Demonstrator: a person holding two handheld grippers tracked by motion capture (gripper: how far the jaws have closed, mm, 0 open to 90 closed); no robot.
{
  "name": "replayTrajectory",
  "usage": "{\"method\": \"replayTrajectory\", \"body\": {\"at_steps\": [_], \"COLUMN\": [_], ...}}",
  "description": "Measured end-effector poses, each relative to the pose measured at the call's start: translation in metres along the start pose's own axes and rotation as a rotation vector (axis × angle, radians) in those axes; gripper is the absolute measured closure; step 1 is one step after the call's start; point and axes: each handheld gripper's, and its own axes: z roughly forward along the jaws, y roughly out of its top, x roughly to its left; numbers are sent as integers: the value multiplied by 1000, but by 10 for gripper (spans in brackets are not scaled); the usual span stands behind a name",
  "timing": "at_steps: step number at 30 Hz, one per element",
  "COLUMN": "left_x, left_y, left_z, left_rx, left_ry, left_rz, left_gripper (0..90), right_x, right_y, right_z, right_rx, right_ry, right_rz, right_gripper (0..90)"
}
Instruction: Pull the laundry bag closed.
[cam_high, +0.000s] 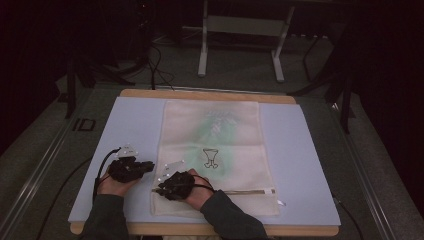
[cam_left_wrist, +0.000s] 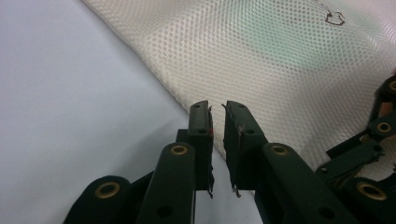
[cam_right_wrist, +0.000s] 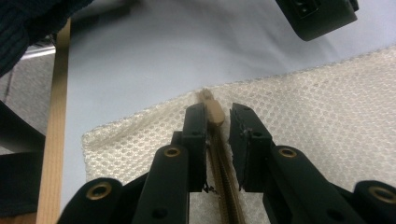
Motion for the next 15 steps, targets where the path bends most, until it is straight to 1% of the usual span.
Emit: {"method": "replayTrajectory", "body": {"at_steps": [1, 3, 6, 8, 11, 12, 14, 15], "left_x": [0, 0, -1, -1, -1, -1, -1, -1], "left_y": [0, 0, 0, 0, 0, 0, 0, 0], "left_z": [0, 0, 0, 0, 0, 1, 1, 1], "left_rx": [0, 1, 1, 1, 5, 11, 11, 11], "left_ry": [0, -1, -3, -5, -9, -10, -11, -11], "left_rz": [0, 0, -1, 0, 2, 4, 3, 3], "left_gripper": [808, 808, 808, 808, 807, 807, 807, 807], "right_x": [0, -2, -3, -3, -2, -1, 1, 2], "right_y": [0, 3, 5, 7, 9, 10, 11, 11], "right_z": [0, 1, 3, 5, 5, 4, 5, 5], "right_rx": [0, 7, 14, 24, 37, 40, 45, 57], "right_ry": [0, 15, 29, 44, 41, 40, 46, 37], "right_rz": [0, 1, 7, 12, 7, -2, -8, -16], "right_gripper": [763, 736, 732, 743, 759, 791, 805, 805]}}
